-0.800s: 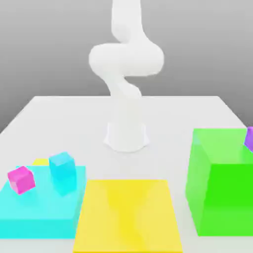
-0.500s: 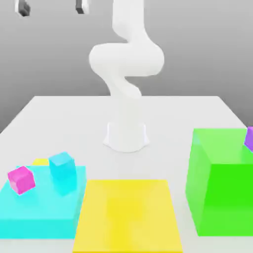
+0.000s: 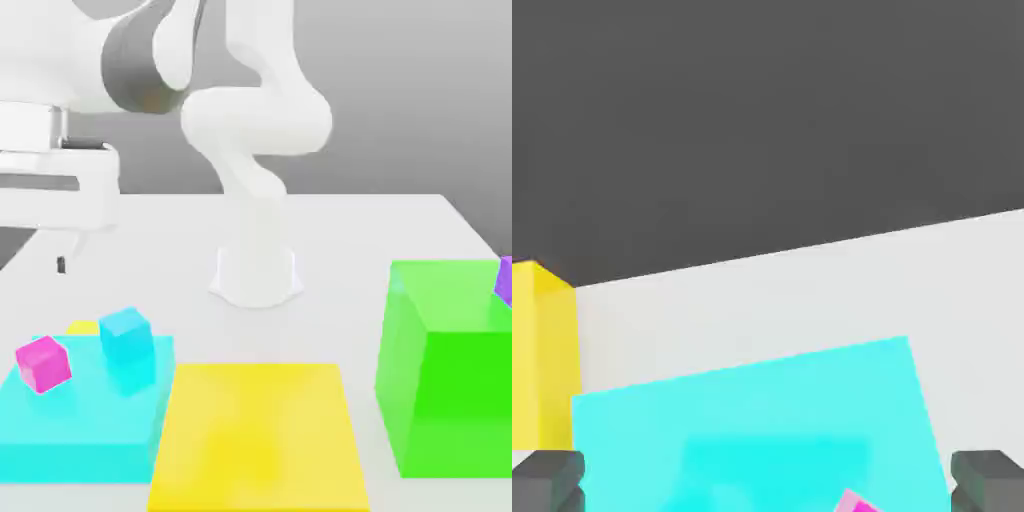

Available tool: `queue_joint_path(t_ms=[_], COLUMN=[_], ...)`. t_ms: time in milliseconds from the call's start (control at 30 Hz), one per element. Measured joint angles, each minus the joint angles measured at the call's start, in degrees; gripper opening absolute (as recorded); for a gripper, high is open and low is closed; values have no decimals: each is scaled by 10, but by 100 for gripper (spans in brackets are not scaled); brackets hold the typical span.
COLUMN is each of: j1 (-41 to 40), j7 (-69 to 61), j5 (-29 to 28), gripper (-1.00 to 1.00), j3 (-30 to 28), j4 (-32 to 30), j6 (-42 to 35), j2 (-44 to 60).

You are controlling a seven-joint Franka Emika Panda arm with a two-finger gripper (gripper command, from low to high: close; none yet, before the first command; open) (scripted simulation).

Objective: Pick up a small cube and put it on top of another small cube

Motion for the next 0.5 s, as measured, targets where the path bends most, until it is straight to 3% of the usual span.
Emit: queue_joint_path(t_ms=[267,433,500], j1=[-39,-89,-88], j7=[-79,-101,-149], j5=[-23,-75,-57], gripper=[0,0,0], j3=[-57,-87,-91], j4=[-67,-108,-125], j6=[63,101,109], j2=[80,116,122])
